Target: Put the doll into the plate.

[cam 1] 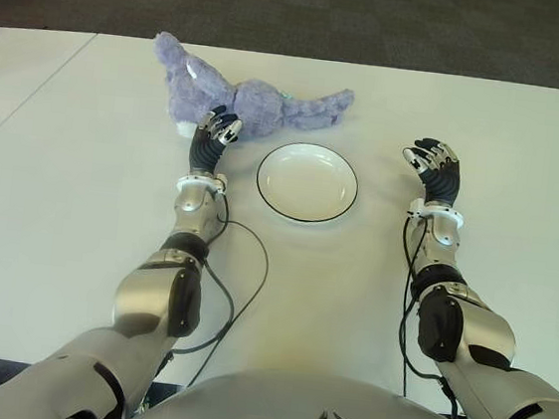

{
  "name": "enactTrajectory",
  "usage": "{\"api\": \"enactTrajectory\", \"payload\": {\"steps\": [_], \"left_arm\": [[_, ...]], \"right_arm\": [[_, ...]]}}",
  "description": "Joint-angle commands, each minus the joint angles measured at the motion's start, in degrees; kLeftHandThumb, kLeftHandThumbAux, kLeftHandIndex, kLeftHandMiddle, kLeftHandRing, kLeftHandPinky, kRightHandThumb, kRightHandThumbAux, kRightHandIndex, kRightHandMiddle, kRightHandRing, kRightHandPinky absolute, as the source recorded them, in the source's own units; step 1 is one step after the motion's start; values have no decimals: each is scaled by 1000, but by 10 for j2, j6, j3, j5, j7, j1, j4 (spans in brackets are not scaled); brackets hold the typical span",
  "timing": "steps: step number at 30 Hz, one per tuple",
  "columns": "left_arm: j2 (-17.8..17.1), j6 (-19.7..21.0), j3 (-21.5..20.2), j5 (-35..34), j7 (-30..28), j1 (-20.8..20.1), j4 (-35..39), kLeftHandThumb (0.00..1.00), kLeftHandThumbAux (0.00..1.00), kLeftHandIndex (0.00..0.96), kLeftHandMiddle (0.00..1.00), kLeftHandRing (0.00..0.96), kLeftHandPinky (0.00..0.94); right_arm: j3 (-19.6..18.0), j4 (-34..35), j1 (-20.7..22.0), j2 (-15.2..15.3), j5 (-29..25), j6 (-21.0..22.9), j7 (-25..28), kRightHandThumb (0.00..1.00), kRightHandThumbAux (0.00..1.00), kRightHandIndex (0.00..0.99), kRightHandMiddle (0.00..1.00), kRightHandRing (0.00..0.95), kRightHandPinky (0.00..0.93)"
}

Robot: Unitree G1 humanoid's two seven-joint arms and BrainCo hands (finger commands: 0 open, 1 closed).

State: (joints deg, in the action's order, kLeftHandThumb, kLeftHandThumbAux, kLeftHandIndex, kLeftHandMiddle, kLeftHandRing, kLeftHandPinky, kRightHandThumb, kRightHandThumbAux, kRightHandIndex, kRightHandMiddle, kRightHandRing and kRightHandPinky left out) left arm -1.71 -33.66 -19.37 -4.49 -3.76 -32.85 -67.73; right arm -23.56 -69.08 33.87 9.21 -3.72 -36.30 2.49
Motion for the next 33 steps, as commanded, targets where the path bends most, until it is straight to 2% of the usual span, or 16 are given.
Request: {"api": "enactTrajectory", "payload": {"steps": [1, 7, 8, 12, 17, 22, 33], "left_arm": [[29, 40, -7, -6, 0, 135, -85, 0, 603, 166, 281, 300, 302], [28, 38, -10, -9, 2, 142, -84, 0, 580, 150, 278, 299, 287], [28, 37, -11, -9, 2, 144, -83, 0, 576, 148, 277, 294, 281], [27, 9, -27, -30, -24, 174, -74, 0, 584, 147, 268, 287, 284], [30, -4, -39, -43, -30, 187, -69, 0, 592, 144, 255, 283, 301], [34, -18, -57, -62, -22, 198, -61, 0, 608, 120, 222, 262, 293], [39, -71, -108, -104, 2, 214, -44, 0, 581, 48, 196, 241, 258]], "right_arm": [[-8, -75, -146, -65, -16, 39, -5, 86, 815, 337, 329, 306, 233], [-8, -74, -147, -66, -16, 36, -1, 80, 806, 331, 320, 292, 222], [-8, -74, -147, -66, -16, 36, -1, 80, 808, 330, 325, 301, 253], [-10, -74, -147, -66, -19, 36, 3, 79, 803, 334, 337, 317, 243], [-11, -74, -147, -65, -20, 36, 5, 77, 801, 337, 339, 319, 236], [-11, -74, -147, -65, -19, 34, 2, 77, 803, 337, 343, 325, 266], [-10, -74, -145, -67, -18, 35, -3, 71, 806, 334, 343, 322, 238]]}}
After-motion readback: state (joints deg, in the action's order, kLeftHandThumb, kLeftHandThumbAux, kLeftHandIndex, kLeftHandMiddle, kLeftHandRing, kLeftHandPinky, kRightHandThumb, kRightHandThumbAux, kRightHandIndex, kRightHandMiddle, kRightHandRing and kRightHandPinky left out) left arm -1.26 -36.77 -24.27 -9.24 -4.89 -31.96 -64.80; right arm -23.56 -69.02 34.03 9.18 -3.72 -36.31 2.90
